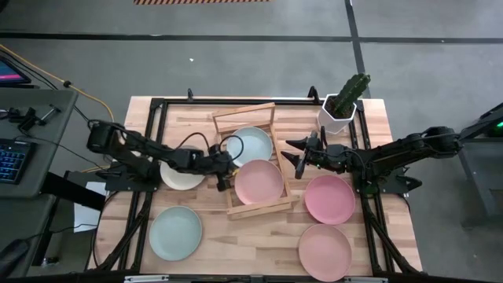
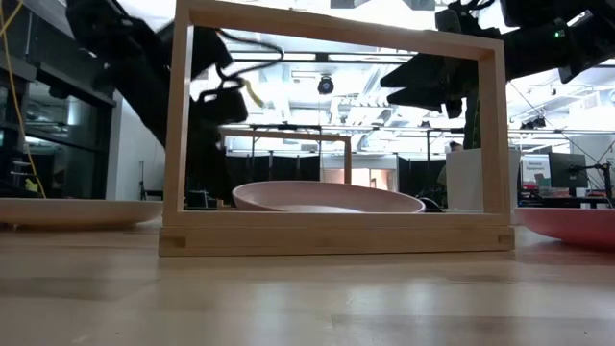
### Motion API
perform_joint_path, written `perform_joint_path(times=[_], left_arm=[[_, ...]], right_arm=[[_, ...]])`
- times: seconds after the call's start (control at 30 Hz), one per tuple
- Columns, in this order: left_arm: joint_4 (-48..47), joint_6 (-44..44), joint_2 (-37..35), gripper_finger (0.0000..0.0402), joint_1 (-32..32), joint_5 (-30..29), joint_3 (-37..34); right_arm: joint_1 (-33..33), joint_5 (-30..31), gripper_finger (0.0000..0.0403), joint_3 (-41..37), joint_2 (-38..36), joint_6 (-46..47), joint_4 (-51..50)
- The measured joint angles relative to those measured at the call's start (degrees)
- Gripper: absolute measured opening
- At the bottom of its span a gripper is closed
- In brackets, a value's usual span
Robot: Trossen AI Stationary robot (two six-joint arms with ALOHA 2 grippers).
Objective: Place and stack plates onto a shelf
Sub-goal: Adjust the plates on the shelf
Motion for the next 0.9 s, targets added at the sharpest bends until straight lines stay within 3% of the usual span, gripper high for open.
perform_joint_path(times=[0.27, 0.5, 0.67, 0.77, 0.9], left_arm=[[4.4, 2.7, 2.2, 0.0000, 2.8, -1.2, 0.0], [4.3, 5.0, 2.1, 0.0000, 5.5, -13.8, 0.0], [4.0, 7.8, 0.6, 0.0000, 6.1, -17.2, 0.0], [2.8, 8.3, -3.2, 0.0000, 5.5, -17.3, 0.0], [0.4, 9.1, -11.3, 0.0000, 3.8, -18.8, 0.0]], right_arm=[[0.0, 0.0, 0.0217, 0.0, 0.0, -0.8, -0.1], [0.0, 0.0, 0.0217, 0.0, 0.0, -0.6, -0.4], [0.0, 0.0, 0.0217, 0.0, 0.0, 0.3, -0.5], [-0.6, 2.5, 0.0217, 0.1, 0.0, 8.6, -5.3], [-4.3, 5.7, 0.0213, 0.1, 0.0, 16.4, -18.8]])
